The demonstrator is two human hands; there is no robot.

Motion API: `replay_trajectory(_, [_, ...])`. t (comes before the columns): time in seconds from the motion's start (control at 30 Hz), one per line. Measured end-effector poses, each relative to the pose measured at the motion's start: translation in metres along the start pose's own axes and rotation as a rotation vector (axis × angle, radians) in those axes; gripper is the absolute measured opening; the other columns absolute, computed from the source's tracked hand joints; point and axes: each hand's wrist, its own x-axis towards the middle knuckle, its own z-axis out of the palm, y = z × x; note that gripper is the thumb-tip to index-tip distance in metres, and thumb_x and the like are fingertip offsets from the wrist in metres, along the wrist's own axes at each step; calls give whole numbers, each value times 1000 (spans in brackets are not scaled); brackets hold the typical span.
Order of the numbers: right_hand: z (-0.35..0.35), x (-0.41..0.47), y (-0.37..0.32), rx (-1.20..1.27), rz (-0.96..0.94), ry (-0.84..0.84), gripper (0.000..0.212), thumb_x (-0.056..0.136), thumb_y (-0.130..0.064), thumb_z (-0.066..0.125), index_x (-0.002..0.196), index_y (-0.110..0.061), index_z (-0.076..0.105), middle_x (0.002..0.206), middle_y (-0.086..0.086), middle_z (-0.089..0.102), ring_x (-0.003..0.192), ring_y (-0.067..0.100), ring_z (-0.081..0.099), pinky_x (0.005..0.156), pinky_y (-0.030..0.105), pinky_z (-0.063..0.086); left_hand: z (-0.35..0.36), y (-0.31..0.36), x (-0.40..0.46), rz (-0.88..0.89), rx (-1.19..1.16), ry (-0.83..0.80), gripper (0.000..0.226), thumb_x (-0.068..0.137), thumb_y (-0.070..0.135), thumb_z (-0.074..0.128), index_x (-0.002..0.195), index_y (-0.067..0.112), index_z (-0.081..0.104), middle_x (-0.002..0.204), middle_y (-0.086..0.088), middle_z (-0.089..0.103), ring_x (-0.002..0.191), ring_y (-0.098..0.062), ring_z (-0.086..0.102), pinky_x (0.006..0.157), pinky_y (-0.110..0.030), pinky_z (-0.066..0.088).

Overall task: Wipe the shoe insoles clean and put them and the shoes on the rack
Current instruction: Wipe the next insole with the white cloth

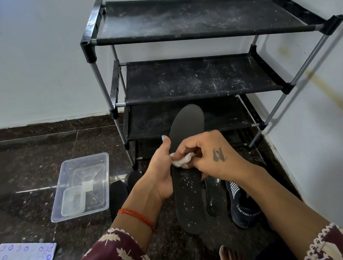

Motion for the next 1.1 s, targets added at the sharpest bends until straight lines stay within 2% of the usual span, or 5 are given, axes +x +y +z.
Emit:
replay_trajectory(0.2, [-10, -1, 4, -164, -66, -138, 36, 70, 14, 59, 75, -16, 77, 82, -6, 71, 74, 9, 66, 55, 15, 52, -2, -2, 3, 62, 21, 45, 63, 98, 55, 20, 108, 13, 65, 96, -8, 72, 82, -21, 69, 73, -33, 53])
replay_trajectory(0.43, [-9, 1, 10, -80, 9, 206, 24, 74, 6, 66, 80, -16, 74, 81, -2, 67, 66, 11, 65, 51, 26, 56, 2, 0, -3, 36, -15, -70, 67, 98, 53, 23, 99, 1, 65, 87, -19, 70, 71, -27, 70, 64, -35, 59])
replay_trajectory(0.7, [-2, -1, -3, -20, -34, -23, 20, 71, 4, 73, 82, -13, 76, 75, -10, 69, 65, -8, 61, 55, 6, 44, -1, 2, -4, -9, 63, 7, 65, 97, 55, 28, 97, 3, 66, 74, -14, 70, 63, -23, 68, 60, -30, 56])
replay_trajectory(0.9, [-11, -1, 6, -193, -50, -102, 28, 71, 10, 65, 72, -15, 76, 78, -4, 73, 71, 5, 65, 70, 20, 55, 1, 0, -3, 65, 22, 19, 58, 100, 50, 23, 117, 10, 62, 103, -10, 70, 87, -24, 67, 77, -36, 53])
replay_trajectory(1.1, [-10, 0, 16, -220, -24, 291, 27, 70, 5, 66, 75, -21, 72, 75, -5, 68, 65, 9, 64, 57, 33, 57, 1, 1, -1, 62, -63, -44, 68, 97, 56, 22, 100, 6, 66, 93, -17, 71, 78, -28, 69, 72, -40, 56])
